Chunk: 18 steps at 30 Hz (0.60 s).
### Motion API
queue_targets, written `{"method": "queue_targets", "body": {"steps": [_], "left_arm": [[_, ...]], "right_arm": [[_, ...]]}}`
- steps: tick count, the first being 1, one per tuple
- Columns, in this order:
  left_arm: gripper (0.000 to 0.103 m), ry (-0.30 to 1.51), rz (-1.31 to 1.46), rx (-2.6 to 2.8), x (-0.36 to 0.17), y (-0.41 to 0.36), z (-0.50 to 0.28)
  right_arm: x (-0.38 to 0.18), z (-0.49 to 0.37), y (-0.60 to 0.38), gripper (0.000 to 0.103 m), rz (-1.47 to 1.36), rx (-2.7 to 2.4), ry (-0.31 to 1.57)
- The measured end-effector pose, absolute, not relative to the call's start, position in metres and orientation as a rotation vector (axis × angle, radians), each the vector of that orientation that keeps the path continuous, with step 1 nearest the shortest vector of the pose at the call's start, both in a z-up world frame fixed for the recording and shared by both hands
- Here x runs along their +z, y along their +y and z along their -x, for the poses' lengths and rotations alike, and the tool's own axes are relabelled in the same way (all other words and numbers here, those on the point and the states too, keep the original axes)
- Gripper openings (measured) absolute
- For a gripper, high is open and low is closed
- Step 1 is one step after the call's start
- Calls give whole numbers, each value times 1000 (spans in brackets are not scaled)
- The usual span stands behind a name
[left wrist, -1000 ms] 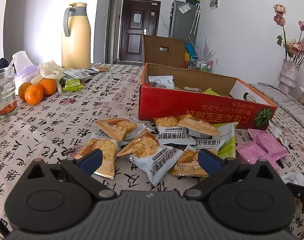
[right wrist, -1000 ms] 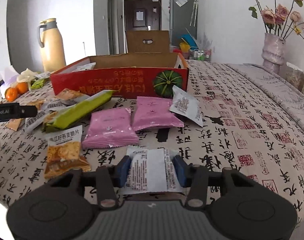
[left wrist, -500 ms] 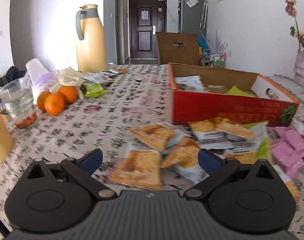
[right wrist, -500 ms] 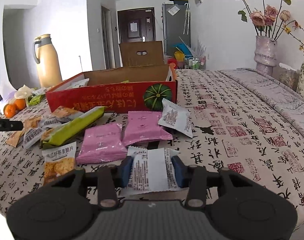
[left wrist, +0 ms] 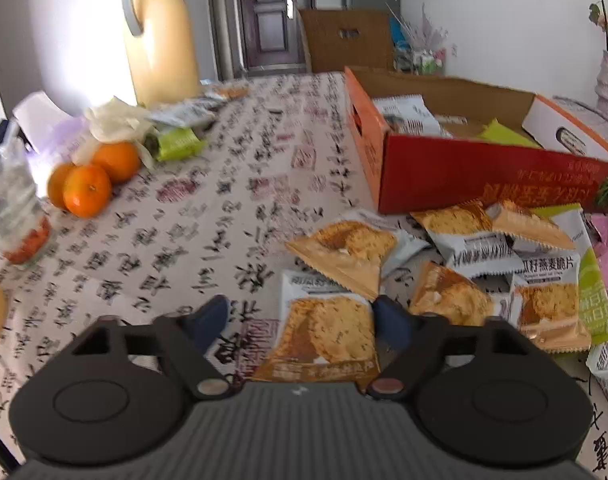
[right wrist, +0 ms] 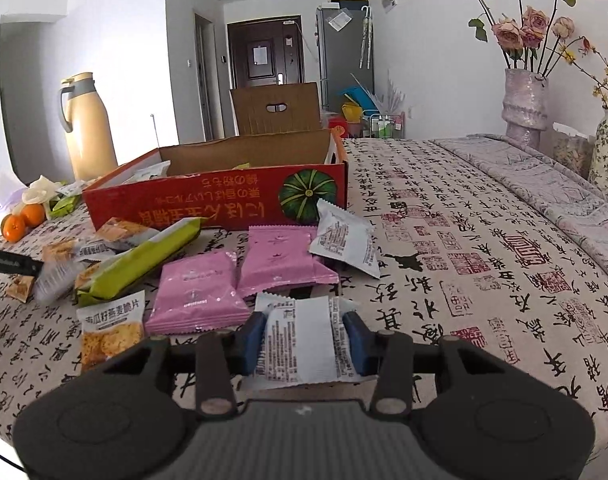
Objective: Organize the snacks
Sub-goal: 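Grasp a cracker packet with the left gripper while the right gripper holds the white packet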
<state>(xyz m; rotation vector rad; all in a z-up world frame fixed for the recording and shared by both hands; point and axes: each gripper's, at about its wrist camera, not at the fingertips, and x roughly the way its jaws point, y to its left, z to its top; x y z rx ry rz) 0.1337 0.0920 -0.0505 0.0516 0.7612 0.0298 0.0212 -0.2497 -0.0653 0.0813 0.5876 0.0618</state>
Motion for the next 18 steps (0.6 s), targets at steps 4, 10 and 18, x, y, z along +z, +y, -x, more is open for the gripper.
{"method": "queue_targets", "body": {"steps": [4,10,18], "left_arm": [[67,761,-38,3,-50,92,-133],[42,737,-52,-28,-47,81,-118],[42,656,-39,-32,-25,75,-88]], "right_arm": [[-65,-22,-248,42,-80,64,591],[-65,-22,-246,42,-80,69,592],[-64,-19,-247,42,-83,83,577]]}}
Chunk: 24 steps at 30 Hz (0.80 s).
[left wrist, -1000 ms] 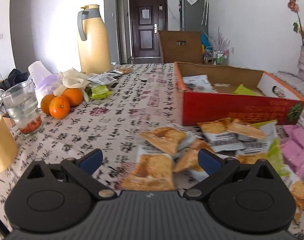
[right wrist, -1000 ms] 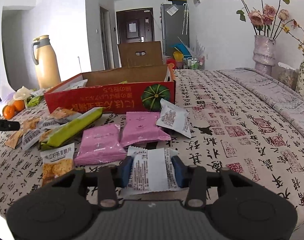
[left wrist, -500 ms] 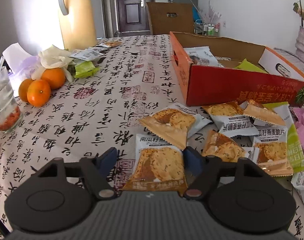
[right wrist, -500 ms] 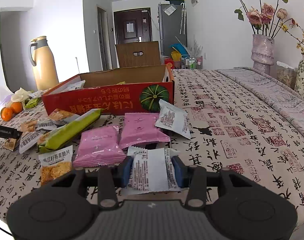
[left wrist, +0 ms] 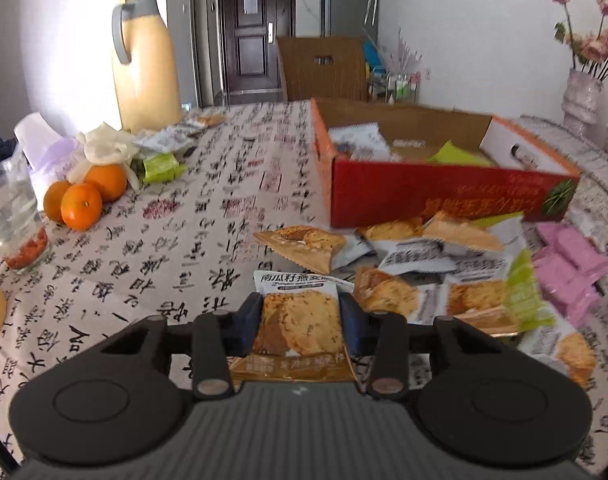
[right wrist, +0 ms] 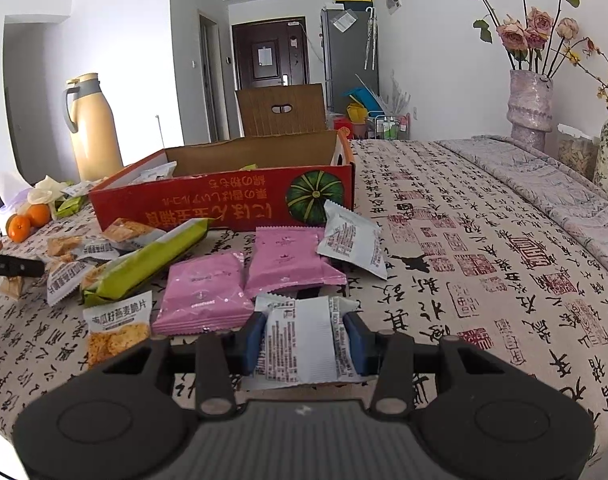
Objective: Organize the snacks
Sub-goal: 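Grasp a cracker packet with the left gripper while the right gripper holds the white packet, then carry both packets into the box and open both grippers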
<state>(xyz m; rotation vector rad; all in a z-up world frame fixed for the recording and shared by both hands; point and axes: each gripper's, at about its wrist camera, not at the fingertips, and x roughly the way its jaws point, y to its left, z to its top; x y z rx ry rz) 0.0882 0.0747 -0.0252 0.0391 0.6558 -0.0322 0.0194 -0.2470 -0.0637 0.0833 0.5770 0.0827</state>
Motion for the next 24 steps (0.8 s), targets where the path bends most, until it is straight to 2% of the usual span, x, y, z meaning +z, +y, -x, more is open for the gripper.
{"method": "queue_targets", "body": {"steps": [10,24], "left_arm": [[42,525,16,-95,12,49,-73],[42,424,83,-162,46,-1,-121]], "right_arm": [[-46,-28,-239,42,-76,128,508],[-2,-83,-222,42,-38,174,353]]}}
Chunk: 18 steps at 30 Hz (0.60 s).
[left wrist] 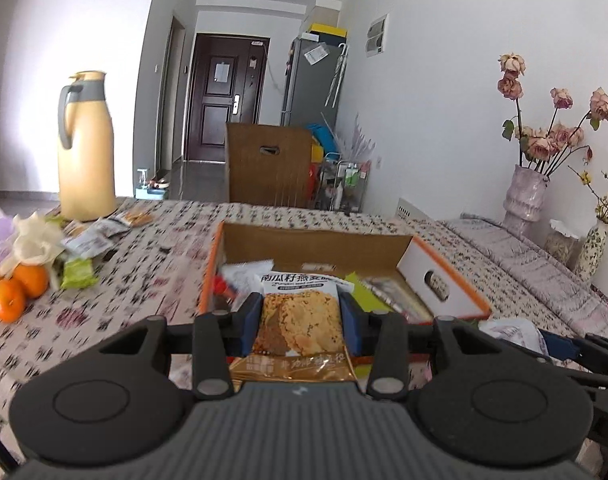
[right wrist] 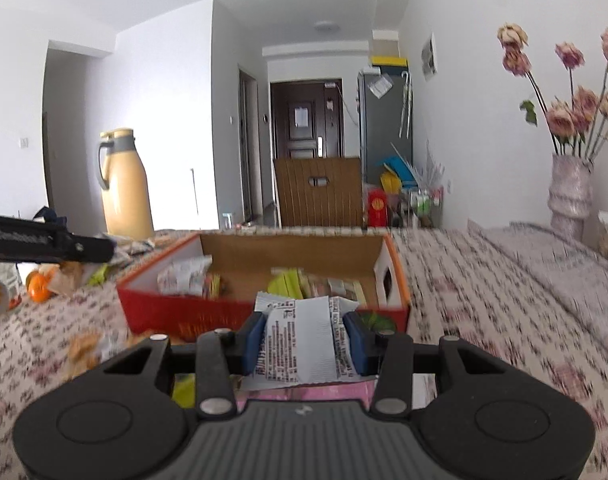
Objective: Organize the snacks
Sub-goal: 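Carry both packets into the box and open both grippers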
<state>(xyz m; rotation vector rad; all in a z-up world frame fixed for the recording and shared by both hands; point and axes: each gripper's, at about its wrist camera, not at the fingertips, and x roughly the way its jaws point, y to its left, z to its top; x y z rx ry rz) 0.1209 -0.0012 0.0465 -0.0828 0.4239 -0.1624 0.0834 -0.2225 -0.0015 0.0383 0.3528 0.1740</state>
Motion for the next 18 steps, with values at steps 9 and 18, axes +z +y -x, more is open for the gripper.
{"method": "queue_targets", "body": {"steps": [9,18], "left_arm": [[42,422,67,-145,52,-27,-174],[42,430,100,-79,50,-33,-231]], "right_arm": [[22,-142,-216,42,-43,182,304],[27,-203,-211,42,-69,165,307]]}}
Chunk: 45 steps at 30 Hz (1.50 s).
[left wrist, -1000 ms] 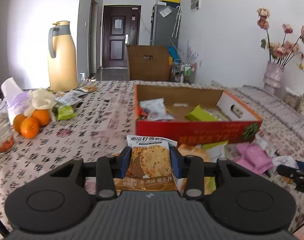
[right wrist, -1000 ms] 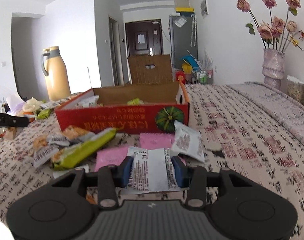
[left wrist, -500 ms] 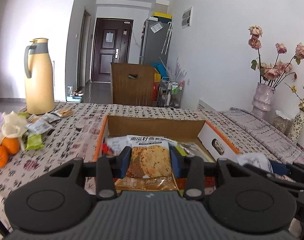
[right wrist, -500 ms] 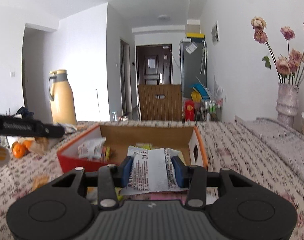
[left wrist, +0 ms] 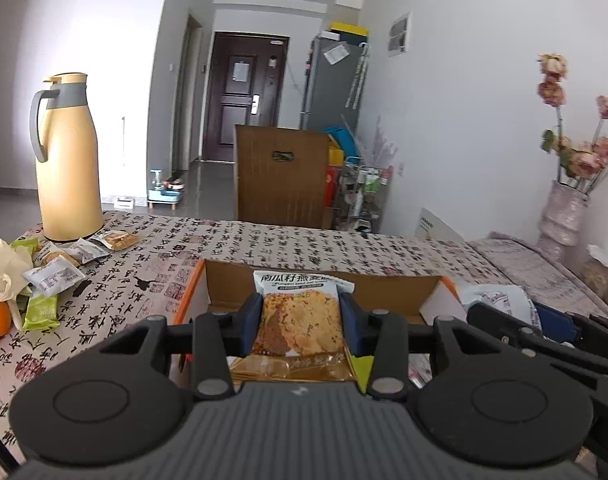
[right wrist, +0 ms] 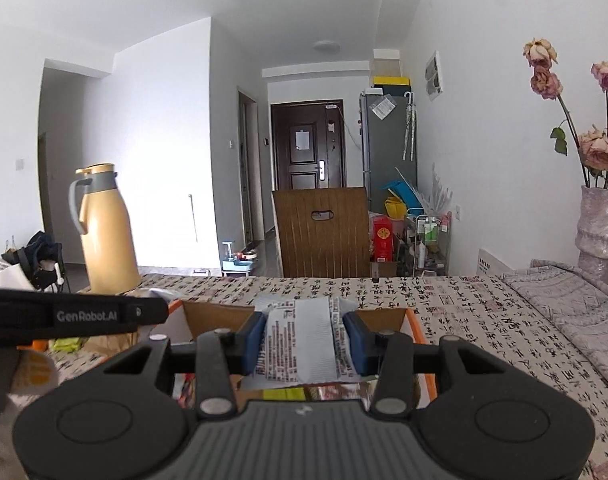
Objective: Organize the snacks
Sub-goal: 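Carry both packets into the box and open both grippers, then withdraw both grippers from the box back toward the snack pile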
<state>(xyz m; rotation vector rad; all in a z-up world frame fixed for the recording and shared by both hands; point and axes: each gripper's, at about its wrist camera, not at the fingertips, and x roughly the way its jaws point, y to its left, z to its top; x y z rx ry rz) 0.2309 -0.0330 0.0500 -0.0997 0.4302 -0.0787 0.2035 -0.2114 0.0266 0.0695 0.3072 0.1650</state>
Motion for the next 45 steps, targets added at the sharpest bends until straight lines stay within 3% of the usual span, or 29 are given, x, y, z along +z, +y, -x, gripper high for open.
{"method": "queue_targets", "body": {"steps": [16,19,20,21,23,24,25,28,45], "left_arm": [[42,503,120,-46,5,-19,-271],[46,486,118,-39,7,-19,-266],[56,482,118,-34,8,-20,-265],[73,473,121,-30,9,-19,-263],[97,441,117,-9,13,-21,-257],[103,425,113,12,15,-21,-255],[103,407,112,25,16,-21,-253],[103,410,124,34,17,-20,-253],[103,421,165,35,32,-16,-247]], "right_arm": [[-19,-243,-210,43,-75,142,423],[-21,-243,-209,45,-72,122,433],[-22,-242,-209,47,-71,119,435],[-21,-242,-210,53,-75,120,436],[-21,-240,-210,78,-77,107,423],[-20,-239,-211,86,-76,100,416],[-19,-237,-212,95,-79,92,408],[-18,-237,-215,103,-88,80,407],[-1,-227,-215,103,-76,87,389]]}}
